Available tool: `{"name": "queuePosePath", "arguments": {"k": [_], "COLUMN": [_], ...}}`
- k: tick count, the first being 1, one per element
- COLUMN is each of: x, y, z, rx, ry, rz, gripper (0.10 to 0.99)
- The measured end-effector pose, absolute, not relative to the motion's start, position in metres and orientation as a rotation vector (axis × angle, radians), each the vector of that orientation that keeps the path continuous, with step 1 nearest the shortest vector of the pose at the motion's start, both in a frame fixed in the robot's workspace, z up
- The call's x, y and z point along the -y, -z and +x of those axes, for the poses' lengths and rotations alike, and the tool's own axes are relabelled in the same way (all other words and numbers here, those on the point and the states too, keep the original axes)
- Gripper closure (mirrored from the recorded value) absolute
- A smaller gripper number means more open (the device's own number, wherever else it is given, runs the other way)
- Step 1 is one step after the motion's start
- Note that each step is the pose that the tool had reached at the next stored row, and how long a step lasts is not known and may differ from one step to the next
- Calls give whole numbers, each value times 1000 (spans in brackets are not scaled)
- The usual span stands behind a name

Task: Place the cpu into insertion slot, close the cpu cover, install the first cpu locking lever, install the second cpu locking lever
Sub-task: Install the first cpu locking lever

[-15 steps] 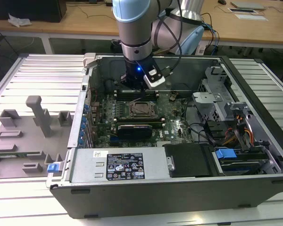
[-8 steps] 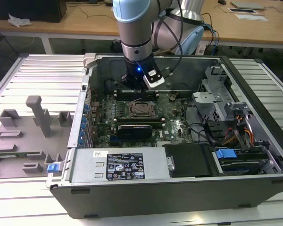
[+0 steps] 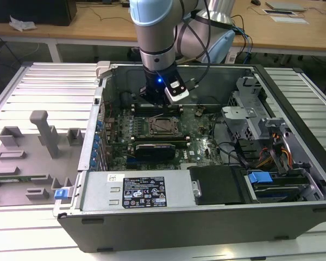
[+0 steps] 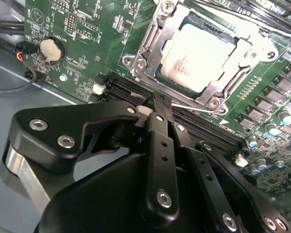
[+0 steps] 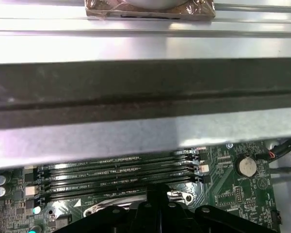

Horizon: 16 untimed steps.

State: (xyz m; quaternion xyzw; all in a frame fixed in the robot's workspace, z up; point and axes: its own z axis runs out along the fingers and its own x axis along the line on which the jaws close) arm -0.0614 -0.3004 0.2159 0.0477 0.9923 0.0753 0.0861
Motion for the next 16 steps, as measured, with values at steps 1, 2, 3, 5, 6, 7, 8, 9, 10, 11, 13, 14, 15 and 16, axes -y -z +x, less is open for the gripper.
{"name": "queuePosePath", "arguments": {"k": [1, 2, 3, 5, 6, 7, 8, 9, 10, 11, 13, 14, 15, 16], "x": [300, 300, 300, 298, 297, 296, 295, 294, 294, 294, 293, 293, 292, 291], "y": [-215, -215, -214, -214, -214, -213, -213, -213, -212, -212, -211, -210, -209, -209], "z": [-61, -61, -61, -61, -61, -61, -61, -61, -61, -61, -61, -61, -61, -61], "rx": [-2955, -2953, -2950, -2948, -2948, -2947, -2946, -2945, -2944, -2942, -2939, -2937, -2935, -2933], "ry": [-223, -220, -218, -216, -216, -216, -215, -214, -213, -212, -209, -208, -207, -206], "rz": [163, 187, 208, 226, 232, 238, 243, 252, 259, 275, 300, 312, 325, 336], "gripper": [980, 980, 980, 980, 980, 980, 980, 980, 980, 980, 980, 980, 980, 980]}}
